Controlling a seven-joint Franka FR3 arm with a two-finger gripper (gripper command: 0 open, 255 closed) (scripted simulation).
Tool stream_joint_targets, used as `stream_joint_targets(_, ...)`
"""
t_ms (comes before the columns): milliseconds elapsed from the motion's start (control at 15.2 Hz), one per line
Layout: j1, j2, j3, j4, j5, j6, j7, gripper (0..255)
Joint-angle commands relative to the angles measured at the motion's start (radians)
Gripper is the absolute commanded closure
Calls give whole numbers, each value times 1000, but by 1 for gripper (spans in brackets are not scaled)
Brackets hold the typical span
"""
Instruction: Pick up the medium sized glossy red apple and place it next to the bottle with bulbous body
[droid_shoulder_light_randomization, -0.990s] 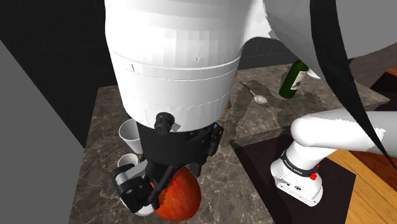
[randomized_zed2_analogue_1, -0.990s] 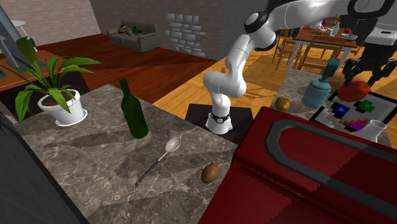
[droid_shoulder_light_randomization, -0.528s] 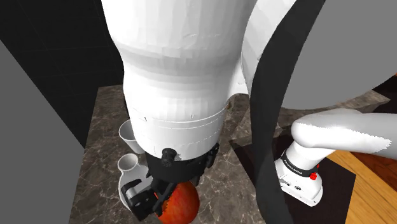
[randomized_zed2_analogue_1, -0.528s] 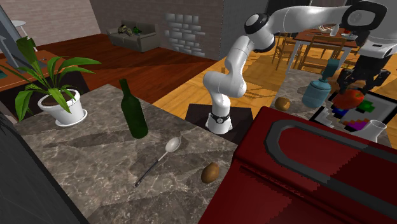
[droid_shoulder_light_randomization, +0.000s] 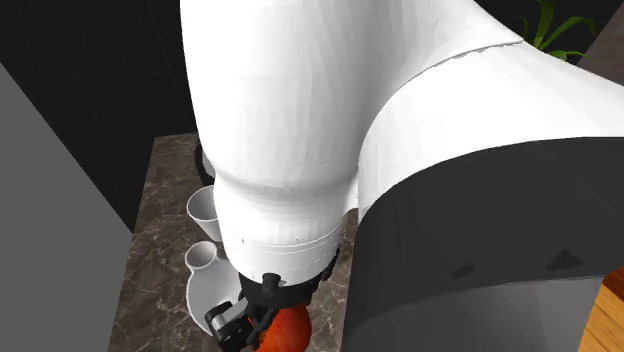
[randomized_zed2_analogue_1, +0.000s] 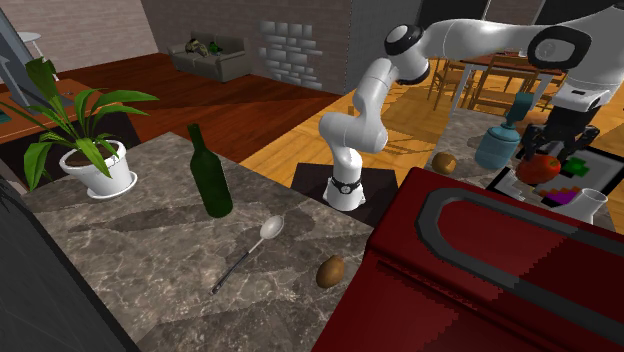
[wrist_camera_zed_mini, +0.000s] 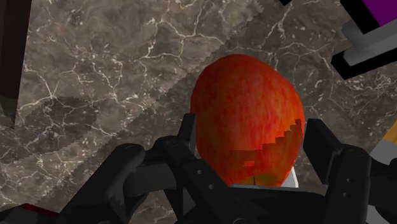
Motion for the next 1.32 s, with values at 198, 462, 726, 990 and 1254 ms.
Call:
stream_joint_targets(198,12,-23,27,-56,28,45,-15,255)
stream_joint_targets(462,18,-39,52,-98,51,81,-28,255)
stream_joint_targets(726,22,-54,80,-136,76,116,-40,255)
stream_joint_targets(990,24,-67,111,-170,103,152,-52,255)
stream_joint_targets(1254,23,-80,145,-201,131,187,-64,255)
